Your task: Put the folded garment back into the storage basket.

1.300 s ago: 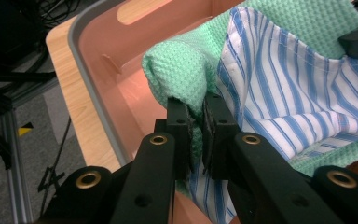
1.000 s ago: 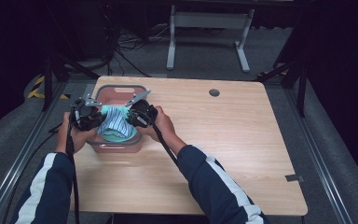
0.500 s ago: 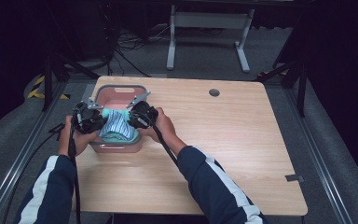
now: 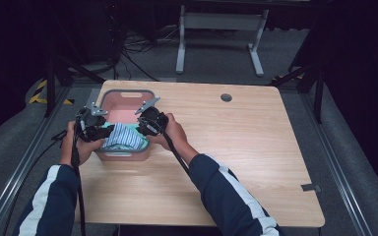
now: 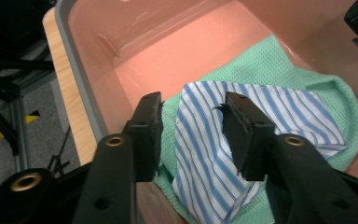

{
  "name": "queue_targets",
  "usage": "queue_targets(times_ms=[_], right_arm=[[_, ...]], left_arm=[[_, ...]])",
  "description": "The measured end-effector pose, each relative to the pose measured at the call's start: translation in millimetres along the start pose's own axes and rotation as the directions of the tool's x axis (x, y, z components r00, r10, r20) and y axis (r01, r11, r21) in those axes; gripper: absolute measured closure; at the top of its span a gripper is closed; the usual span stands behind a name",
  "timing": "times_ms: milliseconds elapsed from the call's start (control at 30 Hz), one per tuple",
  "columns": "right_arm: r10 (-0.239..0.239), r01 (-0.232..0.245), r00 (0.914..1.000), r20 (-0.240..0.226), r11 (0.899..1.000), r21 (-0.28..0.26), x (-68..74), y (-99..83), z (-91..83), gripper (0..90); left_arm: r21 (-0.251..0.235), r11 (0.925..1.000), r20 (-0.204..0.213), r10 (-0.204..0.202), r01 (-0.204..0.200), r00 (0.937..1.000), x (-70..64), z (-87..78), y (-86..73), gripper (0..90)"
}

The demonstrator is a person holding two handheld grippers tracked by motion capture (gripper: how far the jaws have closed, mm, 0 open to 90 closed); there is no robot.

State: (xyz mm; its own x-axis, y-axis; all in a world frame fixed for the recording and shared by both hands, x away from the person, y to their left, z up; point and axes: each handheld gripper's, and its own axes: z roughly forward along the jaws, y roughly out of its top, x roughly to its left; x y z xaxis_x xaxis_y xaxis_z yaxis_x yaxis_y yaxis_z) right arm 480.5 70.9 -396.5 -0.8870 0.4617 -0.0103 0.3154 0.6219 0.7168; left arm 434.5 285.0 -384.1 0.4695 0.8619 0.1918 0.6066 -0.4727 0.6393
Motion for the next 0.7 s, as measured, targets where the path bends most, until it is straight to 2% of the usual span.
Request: queue_targets(times_ms=[67, 100, 233, 267, 367, 433, 500, 600, 700], right_arm=[[-0.013, 0.013, 0.9999, 0.009, 1.0, 0.003, 0.1, -0.1, -1.7, 76.0], [-0.018, 0.018, 0.9998, 0.011, 1.0, 0.002, 0.1, 0.0, -2.7, 74.9], [-0.022, 0.022, 0.9991, 0.035, 1.0, 0.003, -0.9, 0.4, -6.9, 71.1], [-0.024, 0.024, 0.9988, 0.042, 1.0, -0.001, -2.1, 0.2, -9.7, 69.7], [-0.036, 0.037, 0.9983, 0.046, 0.999, -0.006, -3.5, -0.5, -15.4, 65.5], [-0.049, 0.05, 0.9978, 0.044, 0.999, -0.003, -3.7, -1.0, -18.5, 62.0], [-0.064, 0.064, 0.9965, 0.054, 0.998, 0.003, -3.0, -1.9, -22.1, 59.7], [-0.078, 0.077, 0.9951, 0.061, 0.997, 0.012, -3.2, -3.2, -26.9, 55.0], [-0.09, 0.089, 0.9922, 0.086, 0.996, 0.019, -3.5, -4.7, -31.5, 51.1]], left_arm=[[-0.019, 0.9998, 0.001, 0.011, -0.011, 0.9999, -1.2, -2.6, 0.7, 54.9], [-0.012, 0.9999, 0.007, 0.008, -0.008, 0.9999, -2.3, -4.2, 1.2, 53.8], [-0.031, 0.9994, 0.013, 0.014, -0.014, 0.9998, -5.6, -5.9, 4.0, 51.8], [-0.035, 0.9993, 0.023, 0.011, -0.01, 0.9997, -7.7, -8.8, 5.9, 51.8], [-0.072, 0.9974, 0.022, 0.004, -0.003, 0.9998, -11.6, -14.8, 9.6, 50.5], [-0.074, 0.9972, 0.035, -0.013, 0.015, 0.9993, -15.0, -18.9, 11.7, 48.5], [-0.096, 0.9953, 0.037, -0.008, 0.011, 0.9993, -18.0, -21.9, 13.9, 46.3], [-0.104, 0.9945, 0.049, -0.005, 0.01, 0.9988, -23.0, -25.4, 16.9, 42.7], [-0.109, 0.994, 0.036, 0.002, 0.002, 0.9993, -30.3, -27.8, 19.3, 39.3]])
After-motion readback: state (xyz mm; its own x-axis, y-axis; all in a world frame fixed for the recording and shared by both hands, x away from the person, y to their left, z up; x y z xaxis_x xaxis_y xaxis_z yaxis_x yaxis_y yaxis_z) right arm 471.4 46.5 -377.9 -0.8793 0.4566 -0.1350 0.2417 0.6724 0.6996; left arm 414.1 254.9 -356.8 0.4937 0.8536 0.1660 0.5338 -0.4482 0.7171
